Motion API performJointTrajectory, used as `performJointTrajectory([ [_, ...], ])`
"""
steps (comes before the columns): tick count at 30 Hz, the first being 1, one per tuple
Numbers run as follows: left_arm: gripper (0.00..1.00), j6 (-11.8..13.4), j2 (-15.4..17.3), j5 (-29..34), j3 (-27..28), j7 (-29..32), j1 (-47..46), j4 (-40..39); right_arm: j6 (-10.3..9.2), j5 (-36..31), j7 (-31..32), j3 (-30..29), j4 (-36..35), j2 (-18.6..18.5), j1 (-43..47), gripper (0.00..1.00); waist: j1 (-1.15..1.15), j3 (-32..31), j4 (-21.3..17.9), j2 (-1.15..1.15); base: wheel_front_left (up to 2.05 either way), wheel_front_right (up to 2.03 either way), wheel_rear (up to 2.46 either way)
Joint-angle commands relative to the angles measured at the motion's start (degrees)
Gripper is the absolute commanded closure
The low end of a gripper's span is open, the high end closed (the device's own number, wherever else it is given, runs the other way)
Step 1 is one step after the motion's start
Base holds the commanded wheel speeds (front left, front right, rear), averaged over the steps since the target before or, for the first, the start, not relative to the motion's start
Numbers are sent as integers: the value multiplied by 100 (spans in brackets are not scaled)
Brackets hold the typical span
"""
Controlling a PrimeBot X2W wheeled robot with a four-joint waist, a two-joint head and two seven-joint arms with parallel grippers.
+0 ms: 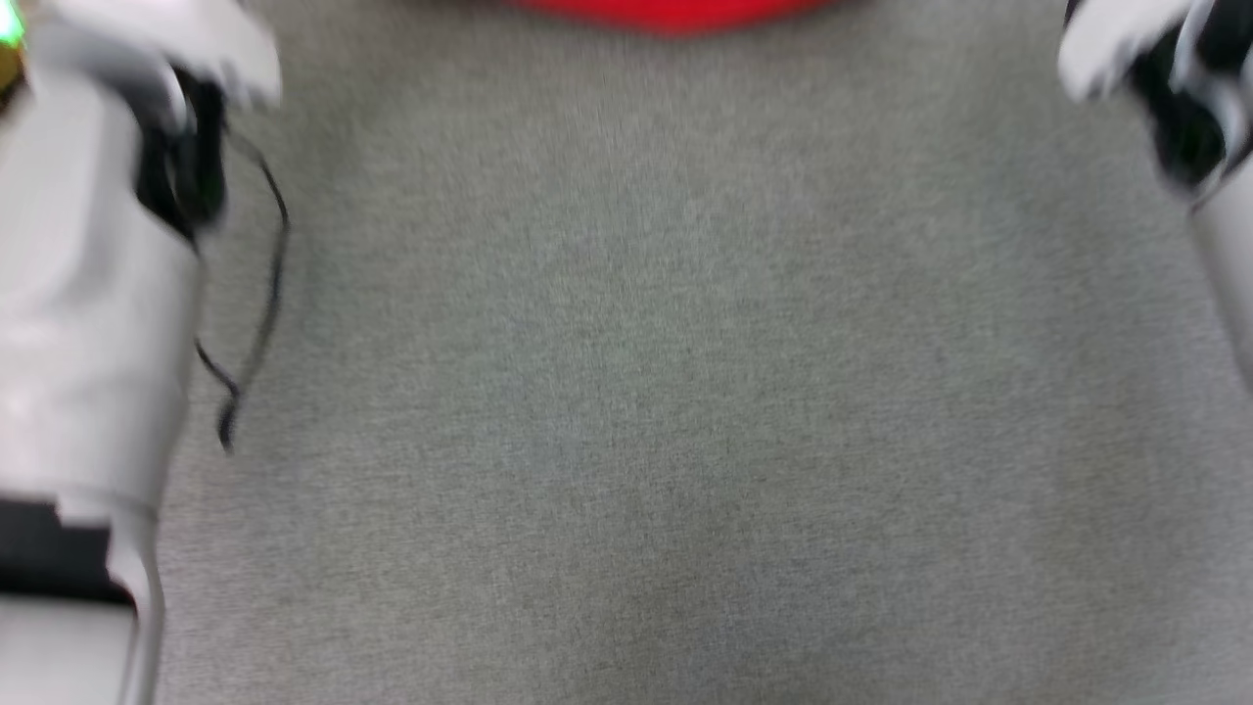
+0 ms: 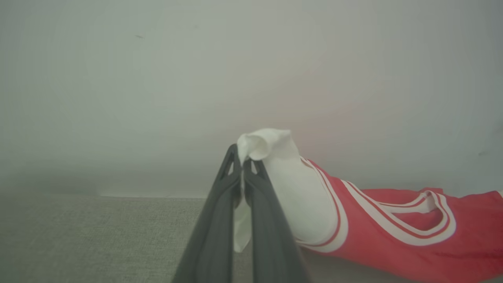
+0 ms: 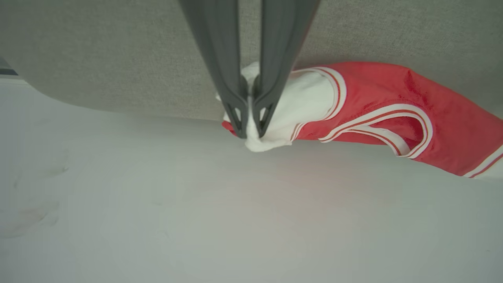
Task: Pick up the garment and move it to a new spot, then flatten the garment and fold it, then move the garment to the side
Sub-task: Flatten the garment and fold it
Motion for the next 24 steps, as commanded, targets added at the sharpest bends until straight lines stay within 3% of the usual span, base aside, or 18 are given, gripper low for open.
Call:
performJointTrajectory([
  [1,100,-29,-1,-62,48,-91,347,-78,-4,91,-60,96,-96,-141,311,100,0,-500,64,0,0,0,0],
  [4,100,-60,33,-188,220,-225,1189,-308,-3,464,-120,280,-391,-242,1131,100,0,-935,98,0,0,0,0],
  [9,100,112,83,-305,525,-275,2648,-1117,-4,904,-95,499,-1017,-506,2319,100,0,-1466,121,0,0,0,0],
  [17,100,751,168,-382,894,-283,5151,-2842,-4,1047,30,306,-2078,-997,4187,100,0,-2032,212,0,0,0,0],
  [24,100,1325,235,-636,1070,76,6888,-3837,-5,837,387,-452,-2835,-989,5908,100,0,-2363,291,0,0,0,0],
])
